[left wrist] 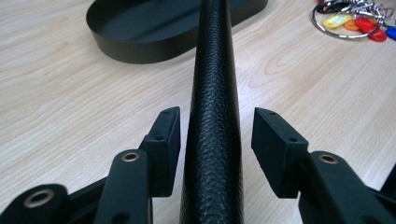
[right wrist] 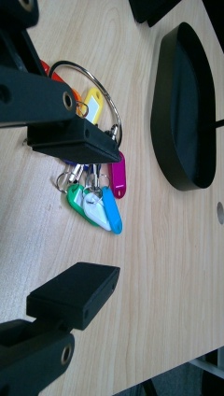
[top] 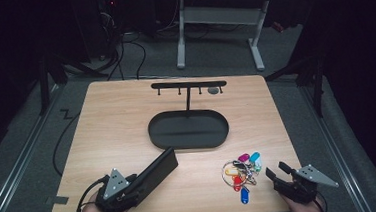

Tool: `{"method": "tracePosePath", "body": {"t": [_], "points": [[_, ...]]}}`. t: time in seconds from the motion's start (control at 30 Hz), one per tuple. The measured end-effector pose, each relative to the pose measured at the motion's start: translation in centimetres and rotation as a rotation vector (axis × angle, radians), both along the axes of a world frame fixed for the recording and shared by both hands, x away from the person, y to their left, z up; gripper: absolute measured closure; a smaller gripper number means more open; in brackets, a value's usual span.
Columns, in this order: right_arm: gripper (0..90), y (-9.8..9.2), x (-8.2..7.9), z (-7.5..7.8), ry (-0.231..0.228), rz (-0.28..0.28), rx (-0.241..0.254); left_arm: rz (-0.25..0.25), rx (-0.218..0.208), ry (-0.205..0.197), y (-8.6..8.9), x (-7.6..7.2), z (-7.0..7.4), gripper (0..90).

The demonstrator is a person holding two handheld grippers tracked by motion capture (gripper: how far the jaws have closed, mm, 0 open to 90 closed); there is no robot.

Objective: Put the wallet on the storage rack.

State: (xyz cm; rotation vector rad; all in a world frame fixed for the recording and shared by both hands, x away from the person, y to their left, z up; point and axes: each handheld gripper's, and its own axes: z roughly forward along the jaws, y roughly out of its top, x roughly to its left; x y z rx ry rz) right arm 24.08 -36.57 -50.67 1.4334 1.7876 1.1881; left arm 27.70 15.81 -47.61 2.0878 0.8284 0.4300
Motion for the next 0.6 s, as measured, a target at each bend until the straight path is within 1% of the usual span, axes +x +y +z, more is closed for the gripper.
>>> {"method": "tracePosePath", "body": {"t": [0.1, 0.13, 0.17, 0.2, 0.23, 0.33, 0.37, 0.4, 0.43, 0.47, 0.57, 0.6], "points": [[39.1, 0.0, -0.1, 0.0, 0.0, 0.001, 0.001, -0.021, 0.029, 0.019, -0.3, 0.3, 0.4, 54.4], [39.1, 0.0, -0.1, 0.0, -0.002, 0.001, 0.0, -0.026, 0.04, 0.02, -0.4, 0.3, 0.5, 56.6], [39.0, 0.0, -0.1, 0.0, -0.001, 0.0, 0.001, -0.028, 0.066, 0.013, -0.6, 0.4, 0.8, 57.4], [39.1, -0.1, -0.1, 0.0, -0.001, -0.003, 0.005, -0.03, 0.078, 0.016, -0.7, 0.5, 1.1, 57.7], [39.1, -0.1, -0.1, 0.0, 0.001, -0.005, 0.007, -0.036, 0.089, 0.026, -0.8, 0.7, 1.3, 57.8], [39.0, -0.1, -0.1, 0.0, 0.001, -0.006, 0.006, -0.053, 0.149, 0.046, -1.1, 1.1, 2.0, 59.8], [39.0, -0.2, -0.1, 0.0, -0.001, -0.005, 0.004, -0.067, 0.173, 0.06, -1.3, 1.2, 2.3, 62.2], [39.0, -0.2, -0.1, 0.0, 0.0, -0.006, 0.005, -0.078, 0.21, 0.095, -1.5, 1.6, 2.6, 63.4], [39.0, -0.2, -0.1, 0.0, 0.001, -0.006, 0.007, -0.083, 0.225, 0.112, -1.7, 1.9, 2.8, 63.5], [39.0, -0.2, -0.1, 0.0, 0.001, -0.006, 0.007, -0.083, 0.225, 0.112, -1.7, 1.9, 2.8, 63.6], [39.0, -0.3, -0.1, 0.0, -0.001, -0.005, 0.005, -0.09, 0.256, 0.154, -2.2, 2.5, 3.0, 63.4], [39.0, -0.3, -0.1, 0.0, -0.002, -0.005, 0.004, -0.091, 0.266, 0.174, -2.4, 2.7, 3.0, 63.4]]}}
